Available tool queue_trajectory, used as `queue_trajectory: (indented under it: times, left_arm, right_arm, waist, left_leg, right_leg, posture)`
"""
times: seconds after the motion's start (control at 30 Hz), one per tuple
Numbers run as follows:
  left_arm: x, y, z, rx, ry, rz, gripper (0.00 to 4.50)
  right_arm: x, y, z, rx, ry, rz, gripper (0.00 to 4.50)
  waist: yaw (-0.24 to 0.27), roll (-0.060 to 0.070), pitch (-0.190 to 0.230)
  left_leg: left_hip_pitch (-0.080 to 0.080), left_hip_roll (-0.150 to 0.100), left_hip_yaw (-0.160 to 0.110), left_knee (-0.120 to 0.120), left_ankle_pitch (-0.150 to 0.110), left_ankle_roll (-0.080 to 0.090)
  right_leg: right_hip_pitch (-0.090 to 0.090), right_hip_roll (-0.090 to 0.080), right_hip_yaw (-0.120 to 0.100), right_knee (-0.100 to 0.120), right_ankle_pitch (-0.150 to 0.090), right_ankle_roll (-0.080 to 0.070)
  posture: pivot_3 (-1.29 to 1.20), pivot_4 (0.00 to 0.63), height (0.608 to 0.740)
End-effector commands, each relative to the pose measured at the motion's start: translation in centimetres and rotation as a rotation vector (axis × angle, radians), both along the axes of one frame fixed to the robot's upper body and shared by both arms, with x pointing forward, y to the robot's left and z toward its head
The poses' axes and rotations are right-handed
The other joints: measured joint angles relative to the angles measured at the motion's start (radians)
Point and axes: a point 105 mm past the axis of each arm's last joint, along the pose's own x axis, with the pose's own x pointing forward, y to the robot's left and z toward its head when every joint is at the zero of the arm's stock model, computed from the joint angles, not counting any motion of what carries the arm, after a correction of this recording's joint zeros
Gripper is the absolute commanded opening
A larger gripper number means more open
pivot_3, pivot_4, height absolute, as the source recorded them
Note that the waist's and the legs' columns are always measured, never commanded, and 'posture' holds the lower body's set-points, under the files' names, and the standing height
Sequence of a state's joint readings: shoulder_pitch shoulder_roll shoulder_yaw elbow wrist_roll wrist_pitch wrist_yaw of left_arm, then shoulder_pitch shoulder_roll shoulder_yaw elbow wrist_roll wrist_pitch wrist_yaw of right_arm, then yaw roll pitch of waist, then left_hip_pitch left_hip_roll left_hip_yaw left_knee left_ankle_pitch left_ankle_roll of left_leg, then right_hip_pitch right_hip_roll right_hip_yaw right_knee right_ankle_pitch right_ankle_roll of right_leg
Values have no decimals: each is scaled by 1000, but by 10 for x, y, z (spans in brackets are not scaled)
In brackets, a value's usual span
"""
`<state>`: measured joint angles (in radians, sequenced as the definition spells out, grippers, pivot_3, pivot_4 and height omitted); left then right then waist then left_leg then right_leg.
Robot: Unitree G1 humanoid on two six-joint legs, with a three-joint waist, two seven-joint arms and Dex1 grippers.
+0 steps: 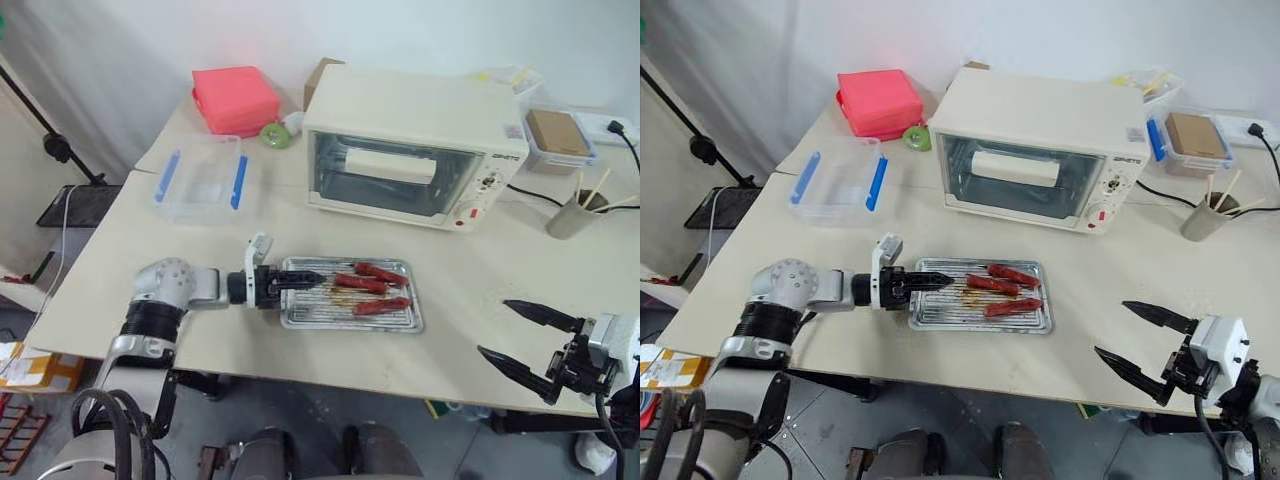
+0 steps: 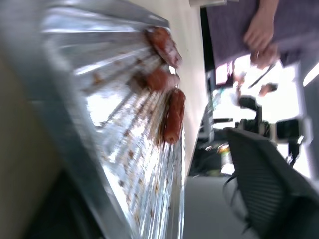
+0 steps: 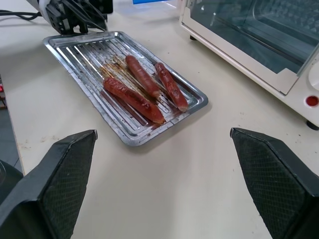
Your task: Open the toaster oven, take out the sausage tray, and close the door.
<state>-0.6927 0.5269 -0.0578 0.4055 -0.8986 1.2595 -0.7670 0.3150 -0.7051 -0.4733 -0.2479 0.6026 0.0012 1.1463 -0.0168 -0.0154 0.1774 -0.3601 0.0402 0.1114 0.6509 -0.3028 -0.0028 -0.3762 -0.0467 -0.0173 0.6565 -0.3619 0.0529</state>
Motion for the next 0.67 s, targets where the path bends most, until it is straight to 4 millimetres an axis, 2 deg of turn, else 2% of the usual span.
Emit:
queue_trajectory:
  times: [0.03,0.13,0.2,0.3,0.37,0.5,0.67]
  left_arm:
    - [-4,39,0,159,-279,4,4463]
    - [-7,65,12,220,-540,9,4463]
    - [-8,75,17,237,-631,14,4463]
    - [-14,95,31,305,-928,-6,4463]
    - [-24,106,35,418,-1152,-85,4463]
    - [-35,120,29,500,-1223,-135,4463]
    - [-41,120,27,479,-1258,-137,4463]
  right_arm:
    - [5,-2,6,0,-17,17,4500]
    - [9,0,8,-1,-19,43,4500]
    - [10,1,9,-2,-19,59,4500]
    - [13,6,14,-7,-21,105,4500]
    - [15,13,19,-16,-23,159,4500]
    - [15,25,23,-53,-8,260,4500]
    - [17,33,26,-78,-28,318,4500]
  waist:
    - [-17,-1,1]
    - [-21,-1,1]
    - [-13,0,1]
    - [-5,-1,2]
    - [-8,-1,2]
    - [-11,-1,2]
    - [-8,-1,2]
  left_leg:
    - [2,0,1,-4,1,-1]
    - [6,1,1,-7,2,-3]
    - [5,1,1,-7,2,-3]
    - [4,1,0,-7,-1,1]
    - [2,1,0,-6,-2,3]
    - [0,1,0,-7,-4,4]
    - [-5,1,-2,-7,-5,6]
  right_leg:
    - [0,0,1,0,0,-1]
    - [1,2,1,1,-2,-4]
    - [0,2,1,2,-2,-5]
    - [0,0,1,0,-2,-5]
    - [-1,-1,0,-2,-2,-5]
    - [-2,-2,-1,-6,-2,-5]
    - [-3,-2,-3,-9,-2,-4]
  posture:
    - [0,150,740]
    - [0,150,740]
    - [0,150,740]
    - [0,150,740]
    - [0,150,740]
    - [0,150,740]
    - [0,150,740]
